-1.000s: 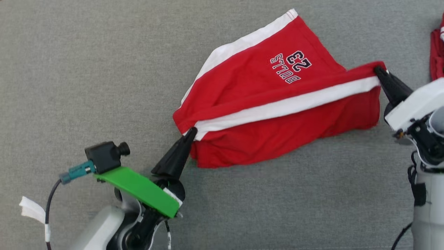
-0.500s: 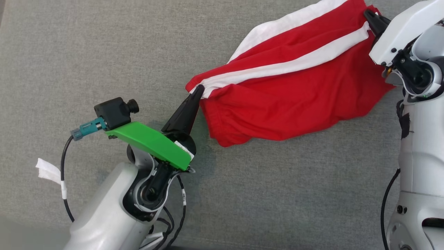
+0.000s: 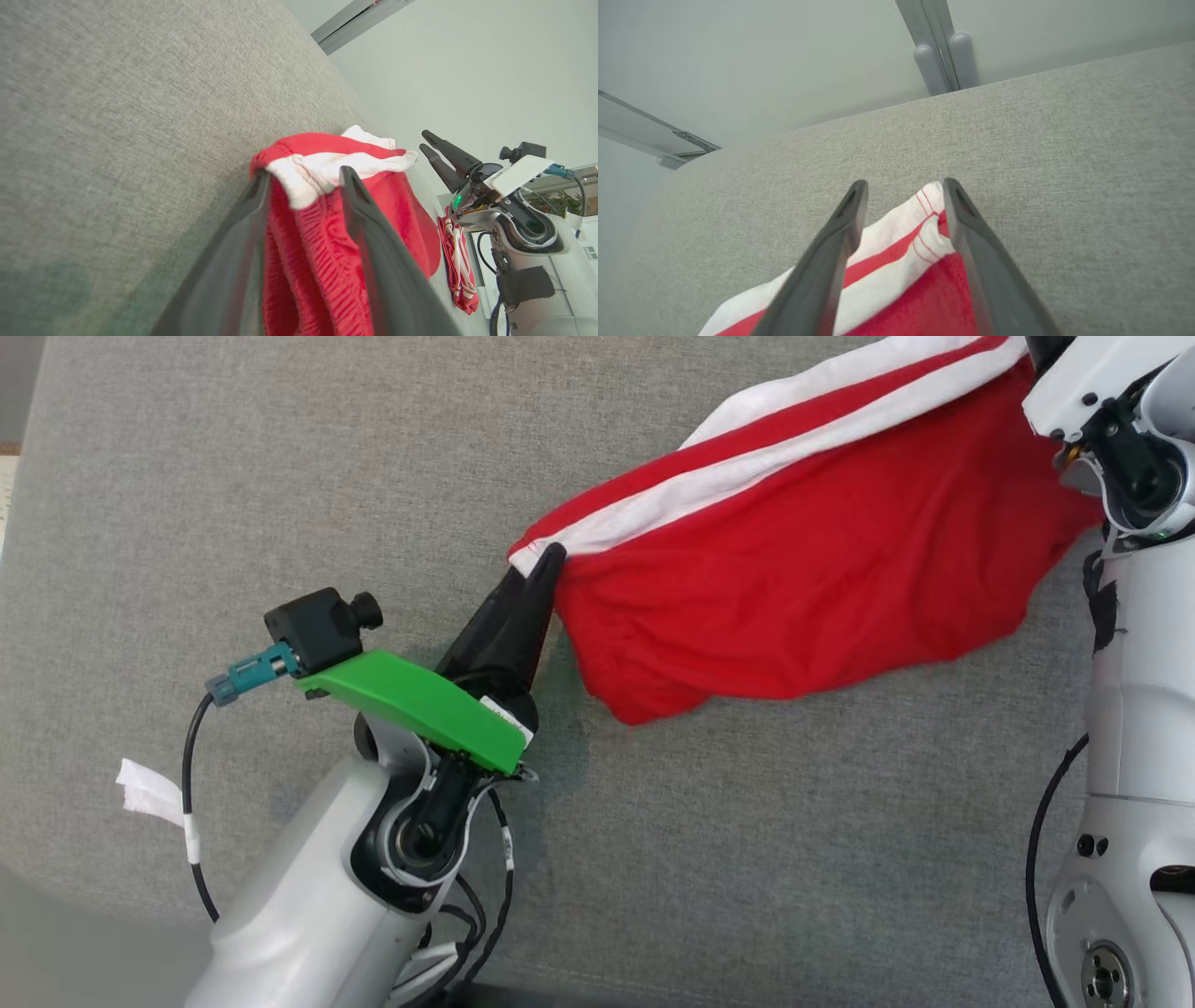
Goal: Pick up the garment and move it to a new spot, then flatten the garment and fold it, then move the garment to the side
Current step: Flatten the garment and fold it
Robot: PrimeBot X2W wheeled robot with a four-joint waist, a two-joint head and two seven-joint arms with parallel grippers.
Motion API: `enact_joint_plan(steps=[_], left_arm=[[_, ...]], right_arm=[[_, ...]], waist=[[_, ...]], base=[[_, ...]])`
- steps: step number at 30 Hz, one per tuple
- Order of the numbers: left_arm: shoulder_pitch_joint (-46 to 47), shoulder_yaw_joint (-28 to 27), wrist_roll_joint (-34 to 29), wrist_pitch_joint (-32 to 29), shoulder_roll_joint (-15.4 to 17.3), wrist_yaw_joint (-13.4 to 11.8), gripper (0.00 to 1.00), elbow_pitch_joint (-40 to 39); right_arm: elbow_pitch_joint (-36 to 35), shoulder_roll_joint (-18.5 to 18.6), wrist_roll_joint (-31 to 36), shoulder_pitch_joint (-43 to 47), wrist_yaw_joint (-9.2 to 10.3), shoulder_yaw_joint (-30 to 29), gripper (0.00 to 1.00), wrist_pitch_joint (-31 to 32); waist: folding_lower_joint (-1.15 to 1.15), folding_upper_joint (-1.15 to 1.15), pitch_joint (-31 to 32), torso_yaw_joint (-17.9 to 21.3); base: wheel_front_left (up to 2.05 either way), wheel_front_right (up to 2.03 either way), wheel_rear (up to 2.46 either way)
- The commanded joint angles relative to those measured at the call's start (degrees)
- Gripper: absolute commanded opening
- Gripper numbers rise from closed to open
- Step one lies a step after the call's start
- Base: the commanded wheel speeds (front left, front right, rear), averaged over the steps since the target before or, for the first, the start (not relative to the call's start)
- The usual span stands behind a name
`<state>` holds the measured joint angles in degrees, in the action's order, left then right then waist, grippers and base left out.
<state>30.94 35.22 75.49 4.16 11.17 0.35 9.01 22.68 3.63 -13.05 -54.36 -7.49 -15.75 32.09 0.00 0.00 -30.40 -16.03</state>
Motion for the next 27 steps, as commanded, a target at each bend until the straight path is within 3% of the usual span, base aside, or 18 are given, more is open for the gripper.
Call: enact_joint_plan(steps=[1, 6, 10, 14, 17, 22, 27], left_arm=[[1.14, -0.60, -0.55, 0.92, -0.17, -0.49, 1.00, 0.11], [0.94, -0.12, -4.84, 3.69, 1.81, -1.77, 1.00, -0.07], [-0.83, 0.08, -12.04, 8.70, 3.85, -3.88, 1.00, -1.46], [-3.40, -1.88, -22.78, 10.95, 5.18, -7.02, 1.00, -4.60], [-6.97, -6.20, -33.96, 11.02, 3.44, -8.88, 1.00, -9.11], [-13.24, -10.79, -47.13, 10.95, -0.64, -7.31, 1.00, -13.03], [-17.48, -14.27, -54.00, 10.96, -5.27, -2.66, 1.00, -13.40]], right_arm=[[0.44, 0.00, -0.19, -0.44, 0.01, 0.28, 1.00, -1.76], [1.16, 0.55, -1.62, 0.84, 0.01, 1.55, 1.00, -5.29], [-0.44, 3.17, -1.92, 3.68, 0.01, 5.58, 1.00, -8.09], [-2.02, 7.23, -1.56, 7.04, 0.01, 10.28, 1.00, -8.10], [-2.68, 10.18, -1.24, 9.23, 0.01, 13.38, 1.00, -5.54], [-2.83, 11.85, -1.93, 10.45, 0.01, 14.99, 1.00, -1.77], [-0.85, 12.25, 0.76, 9.44, 0.01, 14.71, 1.00, 0.17]], waist=[[0.00, 0.00, -0.06, 0.07], [0.00, 0.00, 0.36, 0.86], [0.00, 0.00, 1.43, 1.87], [0.00, 0.00, 2.91, 2.61], [0.00, 0.00, 3.58, 2.66], [0.00, 0.00, 3.08, 1.73], [0.00, 0.00, 1.69, -0.31]], base=[[0.00, 0.00, 0.00], [0.00, 0.00, 0.00], [0.00, 0.00, 0.00], [0.00, 0.00, 0.00], [0.00, 0.00, 0.00], [0.00, 0.00, 0.00], [0.00, 0.00, 0.00]])
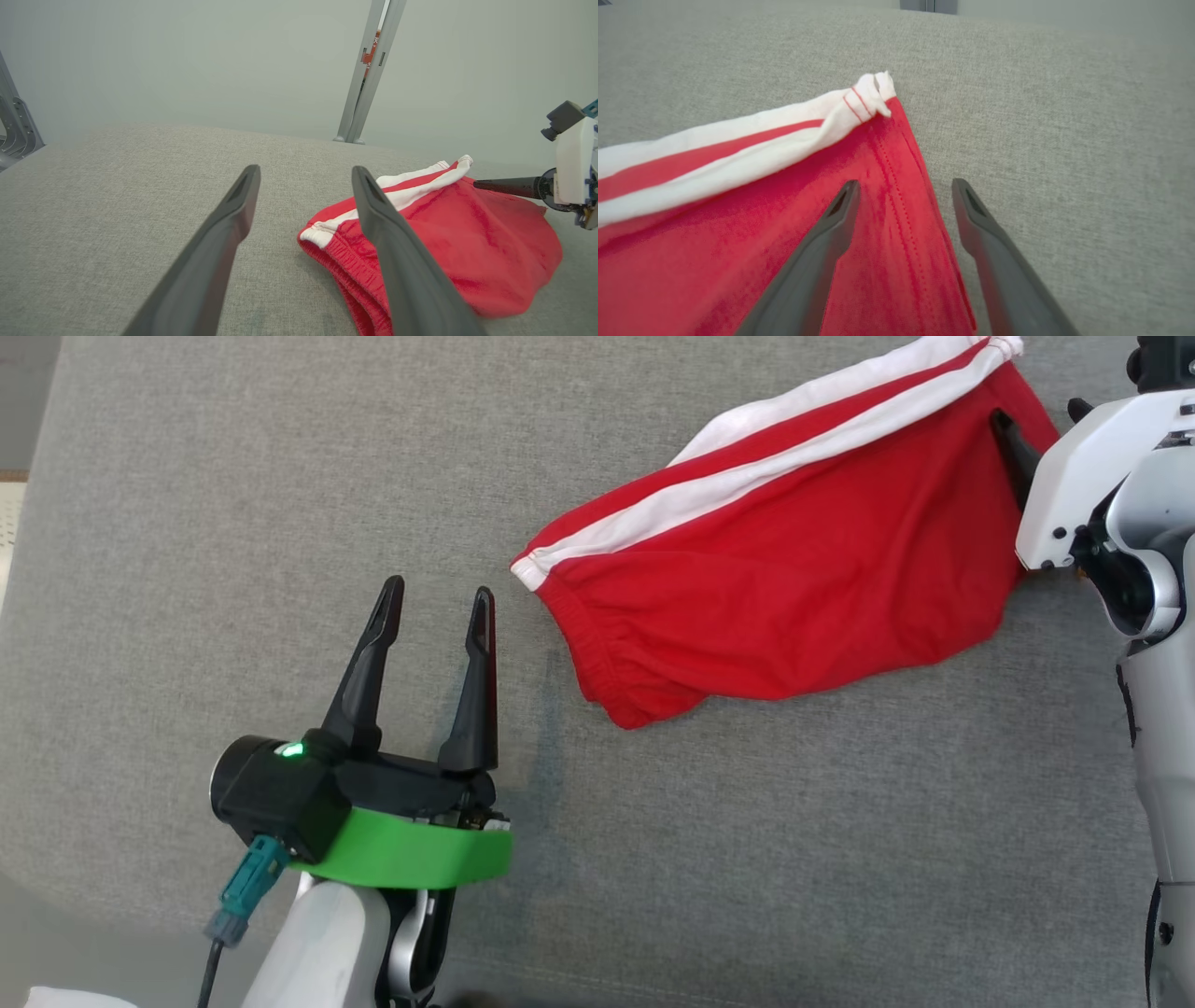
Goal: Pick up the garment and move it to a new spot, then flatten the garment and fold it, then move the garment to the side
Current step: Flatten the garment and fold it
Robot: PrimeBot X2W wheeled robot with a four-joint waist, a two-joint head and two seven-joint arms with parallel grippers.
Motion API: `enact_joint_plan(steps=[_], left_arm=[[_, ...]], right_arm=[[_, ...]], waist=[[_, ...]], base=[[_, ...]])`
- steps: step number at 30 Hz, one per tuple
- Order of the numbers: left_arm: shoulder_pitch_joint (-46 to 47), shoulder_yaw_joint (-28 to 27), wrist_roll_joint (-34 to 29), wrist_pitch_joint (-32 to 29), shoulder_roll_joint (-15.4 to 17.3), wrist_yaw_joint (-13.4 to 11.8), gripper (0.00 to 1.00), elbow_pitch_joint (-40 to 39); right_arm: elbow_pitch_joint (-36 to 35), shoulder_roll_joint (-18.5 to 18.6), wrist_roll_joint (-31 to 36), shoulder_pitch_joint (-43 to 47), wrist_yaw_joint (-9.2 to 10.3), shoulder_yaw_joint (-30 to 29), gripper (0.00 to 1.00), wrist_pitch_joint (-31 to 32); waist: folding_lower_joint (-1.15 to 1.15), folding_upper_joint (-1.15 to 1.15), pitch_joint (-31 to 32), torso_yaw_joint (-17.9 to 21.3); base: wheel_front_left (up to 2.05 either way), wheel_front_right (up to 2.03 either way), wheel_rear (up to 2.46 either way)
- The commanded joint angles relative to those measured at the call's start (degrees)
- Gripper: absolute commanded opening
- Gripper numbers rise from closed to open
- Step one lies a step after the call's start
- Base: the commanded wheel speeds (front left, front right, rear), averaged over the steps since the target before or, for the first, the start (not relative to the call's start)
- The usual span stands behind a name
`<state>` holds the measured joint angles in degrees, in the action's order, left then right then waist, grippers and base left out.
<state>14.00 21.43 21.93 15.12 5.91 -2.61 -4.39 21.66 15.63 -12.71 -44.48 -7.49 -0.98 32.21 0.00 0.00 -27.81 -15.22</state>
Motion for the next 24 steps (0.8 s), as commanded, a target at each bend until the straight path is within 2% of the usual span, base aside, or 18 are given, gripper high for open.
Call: enact_joint_plan(steps=[1, 6, 7, 8, 9, 15, 19, 24], left_arm=[[-1.08, -1.09, -1.30, 0.00, -0.81, 1.28, 1.00, 0.09], [-2.56, -3.88, -3.66, 0.00, -2.65, 4.51, 1.00, 0.36], [-2.83, -4.31, -3.87, 0.00, -2.78, 5.00, 1.00, 0.45], [-3.10, -4.78, -4.02, 0.00, -2.87, 5.26, 1.00, 0.57], [-3.43, -5.26, -4.30, 0.00, -2.95, 5.58, 1.00, 0.73], [-5.91, -6.65, -4.09, 0.01, -2.98, 5.45, 1.00, 1.14], [-7.89, -8.23, -5.73, 0.01, -2.96, 6.18, 1.00, 1.92], [-10.50, -9.67, -6.73, 0.01, -2.94, 6.64, 1.00, 2.71]], right_arm=[[0.98, 0.21, 1.06, -0.50, 0.01, -0.32, 1.00, 0.50], [4.84, -0.56, 3.24, -0.12, 0.01, -1.26, 1.00, 2.37], [5.60, -0.80, 2.94, 0.19, 0.01, -1.33, 0.87, 2.64], [6.16, -1.24, 2.11, 0.39, -0.01, -1.78, 0.87, 2.39], [6.67, -1.93, 1.01, 0.57, 0.00, -2.33, 0.00, 2.26], [5.68, -5.12, -6.30, 3.00, 0.01, -6.09, 0.00, -0.43], [3.97, -3.28, -10.41, 5.84, 0.07, -11.42, 0.00, -1.33], [2.76, -0.72, -10.98, 9.82, 0.04, -19.95, 0.00, -1.63]], waist=[[0.00, 0.00, -1.08, -1.55], [0.00, 0.00, -1.20, -2.81], [0.00, 0.00, -1.03, -2.90], [0.00, 0.00, -0.76, -2.87], [0.00, 0.00, -0.42, -2.69], [0.00, 0.00, 2.81, 0.70], [0.00, 0.00, 5.47, 2.87], [0.00, 0.00, 8.82, 3.67]], base=[[0.00, 0.00, 0.00], [0.00, 0.00, 0.00], [0.00, 0.00, 0.00], [0.00, 0.00, 0.00], [0.00, 0.00, 0.00], [0.00, 0.00, 0.00], [0.00, 0.00, 0.00], [0.00, 0.00, 0.00]])
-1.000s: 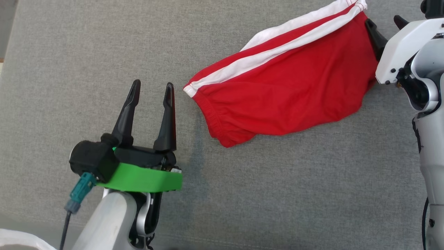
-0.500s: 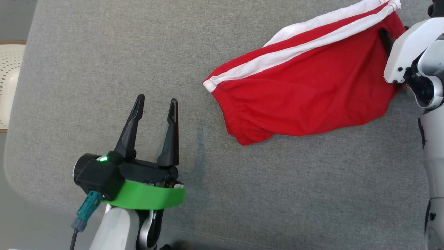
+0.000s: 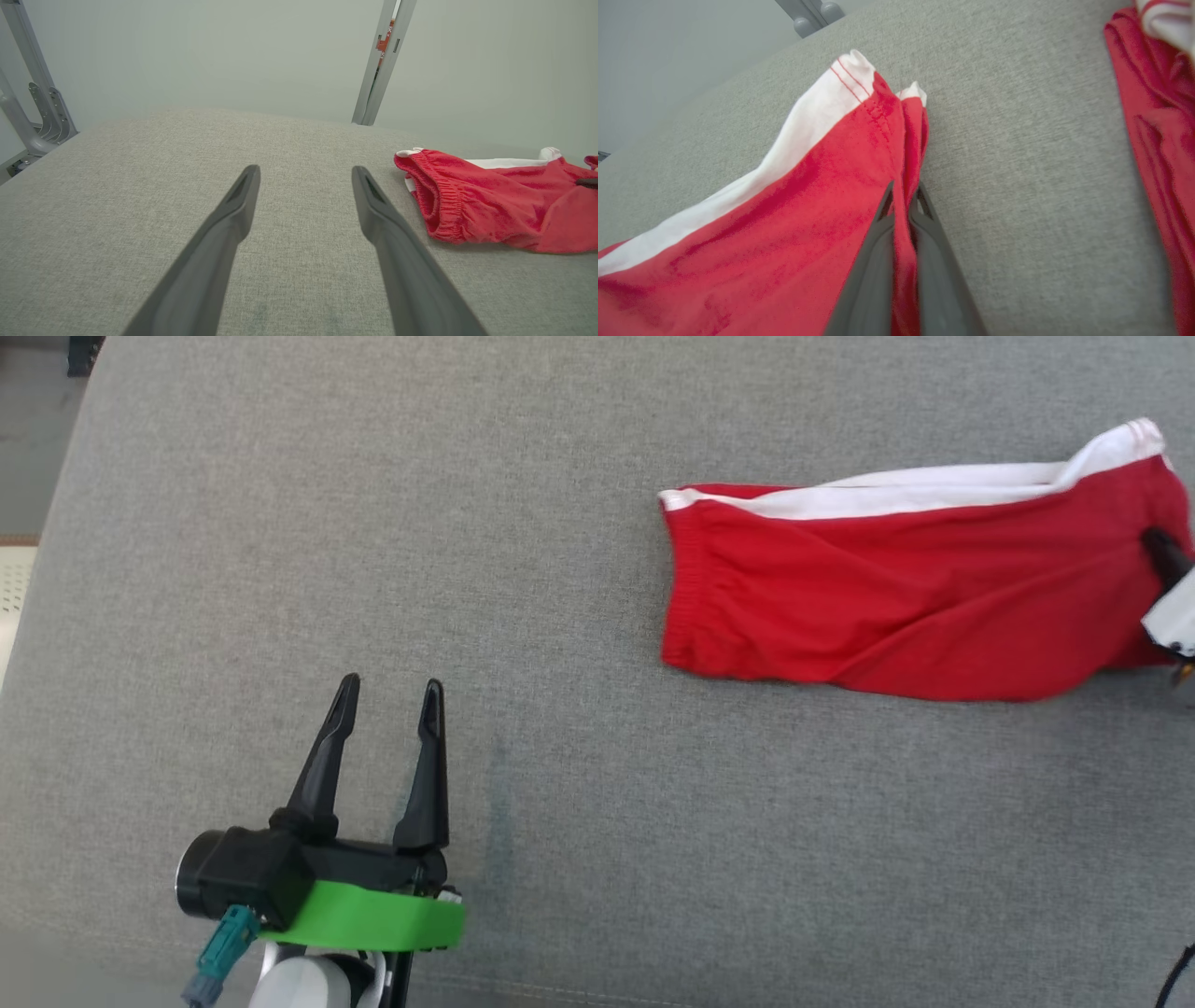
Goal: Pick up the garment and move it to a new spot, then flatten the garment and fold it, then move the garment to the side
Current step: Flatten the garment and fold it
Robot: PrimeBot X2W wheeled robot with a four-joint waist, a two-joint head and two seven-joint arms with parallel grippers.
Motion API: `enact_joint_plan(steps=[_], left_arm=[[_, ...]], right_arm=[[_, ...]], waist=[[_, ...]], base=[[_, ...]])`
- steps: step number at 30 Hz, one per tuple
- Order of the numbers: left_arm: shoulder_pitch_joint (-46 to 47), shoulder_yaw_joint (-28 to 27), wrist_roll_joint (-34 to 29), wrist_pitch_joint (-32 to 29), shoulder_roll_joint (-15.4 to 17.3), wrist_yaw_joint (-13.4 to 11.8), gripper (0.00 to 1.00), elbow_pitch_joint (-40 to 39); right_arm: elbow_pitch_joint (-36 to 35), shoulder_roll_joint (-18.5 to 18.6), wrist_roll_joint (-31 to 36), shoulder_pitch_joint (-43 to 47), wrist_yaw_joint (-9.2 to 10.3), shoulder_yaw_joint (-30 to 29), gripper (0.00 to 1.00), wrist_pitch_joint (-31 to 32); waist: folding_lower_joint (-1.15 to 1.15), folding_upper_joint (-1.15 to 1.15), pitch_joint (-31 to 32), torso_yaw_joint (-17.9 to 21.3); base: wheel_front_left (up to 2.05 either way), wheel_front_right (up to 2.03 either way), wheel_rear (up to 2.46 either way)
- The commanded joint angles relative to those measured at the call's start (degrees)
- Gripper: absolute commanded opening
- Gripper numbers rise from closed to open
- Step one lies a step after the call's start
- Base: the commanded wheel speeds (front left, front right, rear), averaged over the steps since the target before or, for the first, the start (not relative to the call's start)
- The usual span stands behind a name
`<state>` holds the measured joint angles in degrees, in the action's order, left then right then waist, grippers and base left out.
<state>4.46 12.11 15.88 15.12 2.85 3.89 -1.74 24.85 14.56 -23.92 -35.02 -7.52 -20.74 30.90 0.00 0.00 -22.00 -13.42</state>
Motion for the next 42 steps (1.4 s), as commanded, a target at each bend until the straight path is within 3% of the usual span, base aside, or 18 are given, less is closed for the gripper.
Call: enact_joint_plan(steps=[1, 5, 8, 17, 21, 37, 38, 39, 40, 42], left_arm=[[-1.52, -0.53, -0.73, 0.01, 0.11, 0.10, 1.00, 0.16], [-3.24, -0.79, 0.05, 0.01, 0.10, -0.54, 1.00, 0.41], [-3.99, -0.06, 0.73, 0.01, 0.10, -0.95, 1.00, 0.53], [-4.35, 1.65, 1.85, 0.01, 0.10, -1.88, 1.00, 0.56], [-3.31, 2.13, 1.98, 0.01, 0.10, -1.89, 1.00, 1.11], [-4.10, 3.62, 2.09, 0.01, 0.10, -2.61, 1.00, 3.32], [-4.07, 3.68, 2.17, 0.01, 0.10, -2.67, 1.00, 3.38], [-4.04, 3.72, 2.23, 0.00, 0.10, -2.66, 1.00, 3.45], [-3.99, 3.72, 2.23, 0.00, 0.10, -2.62, 1.00, 3.54], [-3.97, 3.66, 2.13, 0.01, 0.10, -2.54, 1.00, 3.71]], right_arm=[[-0.65, 0.46, 0.59, 1.04, 0.07, -1.61, 0.00, -0.36], [-3.03, -1.07, 1.11, 2.41, 0.04, -3.80, 0.00, 0.62], [-5.67, -2.57, 1.35, 3.27, 0.04, -1.70, 0.00, 1.83], [-12.37, -10.14, 1.10, 4.23, 0.04, 14.08, 0.00, 4.97], [-9.67, -11.40, 1.29, 3.35, 0.04, 19.60, 0.00, 2.59], [8.42, -11.59, -11.82, -3.68, 0.03, 33.69, 0.00, -13.82], [9.62, -11.59, -12.86, -4.14, 0.03, 34.66, 0.03, -14.77], [10.37, -11.60, -13.82, -4.39, 0.03, 35.26, 0.18, -15.74], [11.23, -11.60, -14.87, -4.82, 0.03, 36.09, 0.98, -17.15], [12.44, -11.62, -18.23, -5.30, 0.03, 37.76, 1.00, -19.60]], waist=[[0.00, 0.00, 3.60, 1.95], [0.00, 0.00, 5.27, 2.08], [0.00, 0.00, 6.03, 1.90], [0.00, 0.00, 6.28, 1.38], [0.00, 0.00, 5.96, 0.50], [0.00, 0.00, 7.02, -1.70], [0.00, 0.00, 7.04, -1.66], [0.00, 0.00, 7.07, -1.61], [0.00, 0.00, 7.11, -1.52], [0.00, 0.00, 7.25, -1.33]], base=[[0.00, 0.00, 0.00], [0.00, 0.00, 0.00], [0.00, 0.00, 0.00], [0.00, 0.00, 0.00], [0.00, 0.00, 0.00], [0.00, 0.00, 0.00], [0.00, 0.00, 0.00], [0.00, 0.00, 0.00], [0.00, 0.00, 0.00], [0.00, 0.00, 0.00]])
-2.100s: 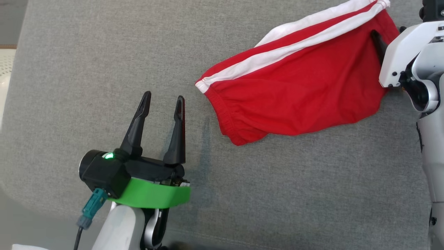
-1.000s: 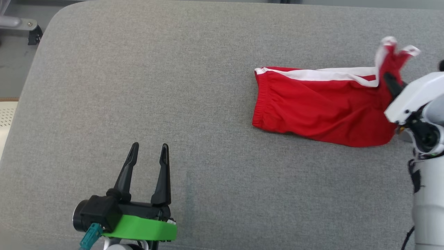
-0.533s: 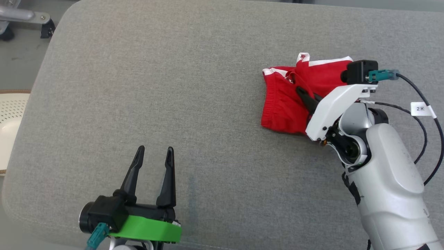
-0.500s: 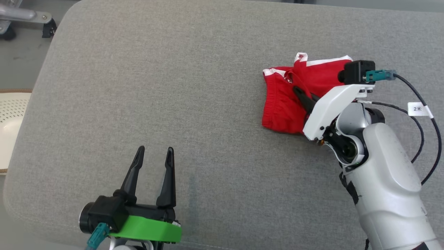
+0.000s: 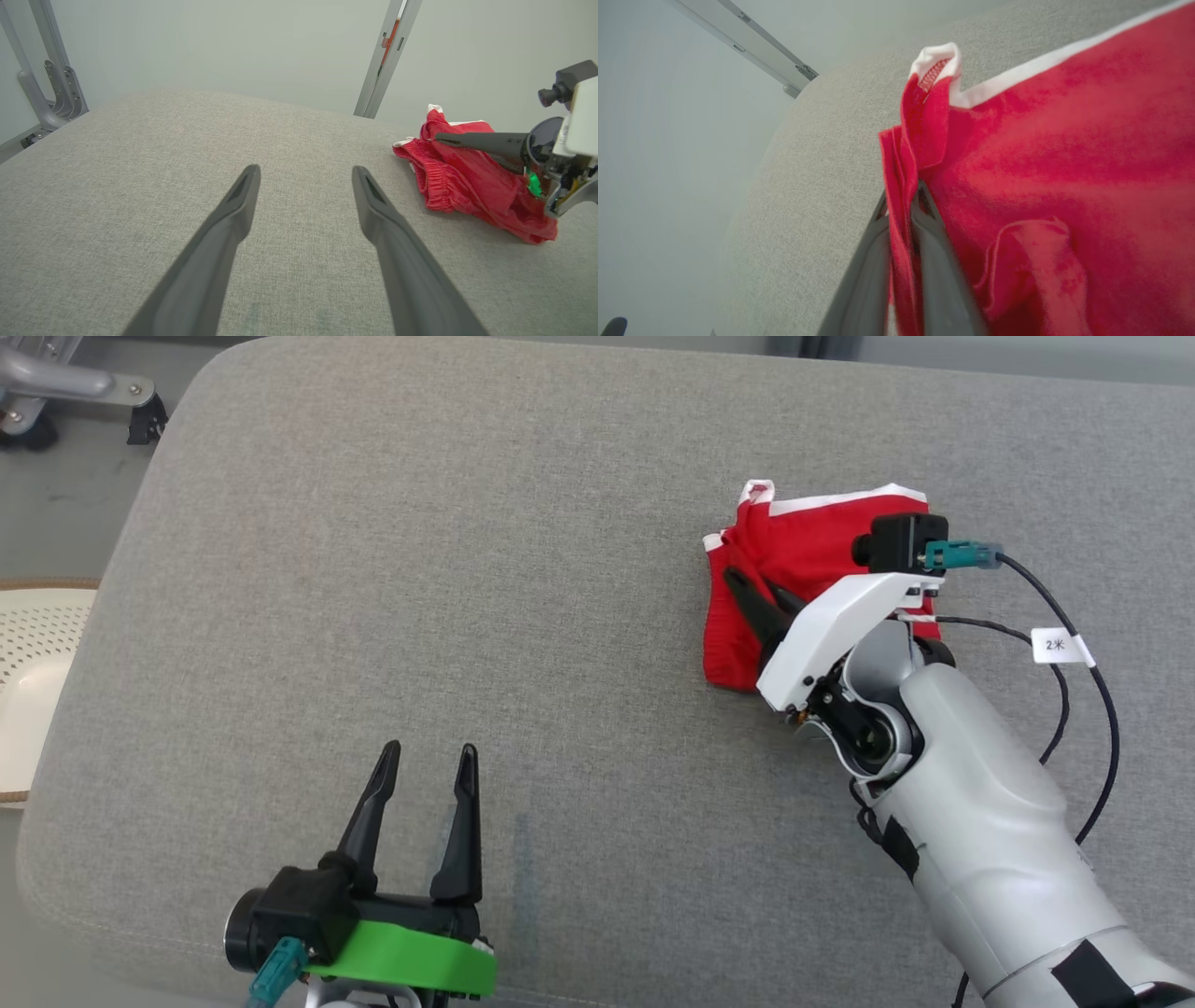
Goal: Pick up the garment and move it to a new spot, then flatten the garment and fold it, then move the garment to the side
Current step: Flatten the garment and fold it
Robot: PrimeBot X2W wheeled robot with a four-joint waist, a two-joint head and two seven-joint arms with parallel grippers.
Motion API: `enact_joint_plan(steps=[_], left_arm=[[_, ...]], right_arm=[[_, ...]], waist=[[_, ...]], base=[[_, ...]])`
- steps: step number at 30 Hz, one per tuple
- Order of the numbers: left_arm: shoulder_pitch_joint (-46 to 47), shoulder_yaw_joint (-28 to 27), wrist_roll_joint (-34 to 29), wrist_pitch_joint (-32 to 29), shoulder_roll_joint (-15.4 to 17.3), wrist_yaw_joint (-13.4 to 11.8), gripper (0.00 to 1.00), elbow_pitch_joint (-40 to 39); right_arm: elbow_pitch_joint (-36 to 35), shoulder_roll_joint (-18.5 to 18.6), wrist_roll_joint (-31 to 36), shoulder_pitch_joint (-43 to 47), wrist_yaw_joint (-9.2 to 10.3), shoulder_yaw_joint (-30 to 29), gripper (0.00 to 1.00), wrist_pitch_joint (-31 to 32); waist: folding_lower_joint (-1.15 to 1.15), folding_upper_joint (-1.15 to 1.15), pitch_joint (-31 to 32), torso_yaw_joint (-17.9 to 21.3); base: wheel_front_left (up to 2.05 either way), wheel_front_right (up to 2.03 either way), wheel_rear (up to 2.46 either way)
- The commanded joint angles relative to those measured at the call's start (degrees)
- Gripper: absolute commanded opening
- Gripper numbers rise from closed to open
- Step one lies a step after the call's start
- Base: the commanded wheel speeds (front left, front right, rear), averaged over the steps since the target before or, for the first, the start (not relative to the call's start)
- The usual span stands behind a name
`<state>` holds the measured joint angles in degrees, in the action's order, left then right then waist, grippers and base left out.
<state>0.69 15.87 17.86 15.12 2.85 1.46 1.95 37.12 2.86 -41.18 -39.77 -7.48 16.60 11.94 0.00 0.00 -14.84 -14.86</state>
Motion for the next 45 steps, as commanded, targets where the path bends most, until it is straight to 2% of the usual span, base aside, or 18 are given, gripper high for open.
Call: enact_joint_plan(steps=[1, 4, 7, 10, 13, 17, 21, 23, 27, 31, 38, 45], left_arm=[[-0.27, -0.18, 0.05, 0.01, 0.10, -0.09, 1.00, 0.12], [-0.76, -0.48, -0.27, 0.01, 0.10, 0.00, 1.00, 0.40], [-1.46, -0.93, -0.59, 0.01, 0.10, -0.01, 1.00, 0.53], [-2.46, -1.75, -1.06, 0.01, 0.10, -0.29, 1.00, 0.45], [-3.61, -2.67, -1.63, 0.01, 0.10, -0.48, 1.00, 0.08], [-5.49, -4.17, -2.26, 0.01, 0.11, -0.67, 1.00, -0.59], [-7.19, -5.59, -2.78, 0.01, 0.10, -0.81, 1.00, -0.93], [-8.25, -6.30, -2.75, 0.00, 0.11, -0.89, 1.00, -0.76], [-10.08, -7.57, -3.21, 0.01, 0.11, -0.64, 1.00, -0.30], [-11.72, -8.39, -4.21, 0.00, 0.11, -0.05, 1.00, 0.30], [-13.20, -10.08, -6.20, 0.00, 0.10, 0.76, 1.00, 0.90], [-13.29, -10.74, -6.83, 0.01, 0.11, 2.42, 1.00, 1.57]], right_arm=[[0.43, 0.07, -2.56, -0.65, -0.01, 1.25, 1.00, -1.97], [0.15, 0.07, -7.83, -0.29, -0.01, 4.72, 1.00, -6.36], [-1.46, 0.11, -9.81, 1.45, -0.01, 7.42, 1.00, -10.80], [-3.84, 0.20, -4.34, 3.87, -0.01, 8.84, 1.00, -16.49], [-6.92, 2.41, 2.59, 8.70, 0.01, 7.91, 1.00, -21.76], [-12.85, 5.33, 8.73, 15.98, -0.01, 5.55, 1.00, -25.18], [-17.36, 8.40, 14.19, 23.62, 0.00, -0.89, 1.00, -26.79], [-19.24, 8.80, 17.31, 27.24, -0.01, -4.17, 1.00, -27.09], [-24.49, 8.59, 23.36, 34.43, 0.00, -11.21, 1.00, -27.11], [-27.55, 6.64, 26.03, 40.73, 0.00, -15.77, 1.00, -27.13], [-27.77, 4.54, 27.26, 46.35, 0.00, -18.19, 1.00, -27.14], [-27.81, 3.93, 27.29, 45.55, 0.00, -18.74, 1.00, -27.15]], waist=[[0.00, 0.00, 0.27, 0.24], [0.00, 0.00, 0.88, 0.68], [0.00, 0.00, 1.85, 1.26], [0.00, 0.00, 3.43, 2.14], [0.00, 0.00, 5.11, 3.04], [0.00, 0.00, 7.13, 4.47], [0.00, 0.00, 9.13, 5.58], [0.00, 0.00, 10.17, 5.97], [0.00, 0.00, 12.12, 6.25], [0.00, 0.00, 14.22, 5.92], [0.00, 0.00, 15.58, 5.64], [0.00, 0.00, 15.28, 5.80]], base=[[0.00, 0.00, 0.00], [0.00, 0.00, 0.00], [0.00, 0.00, 0.00], [0.00, 0.00, 0.00], [0.00, 0.00, 0.00], [0.00, 0.00, 0.00], [0.00, 0.00, 0.00], [0.00, 0.00, 0.00], [0.00, 0.00, 0.00], [0.00, 0.00, 0.00], [0.00, 0.00, 0.00], [0.00, 0.00, 0.00]])
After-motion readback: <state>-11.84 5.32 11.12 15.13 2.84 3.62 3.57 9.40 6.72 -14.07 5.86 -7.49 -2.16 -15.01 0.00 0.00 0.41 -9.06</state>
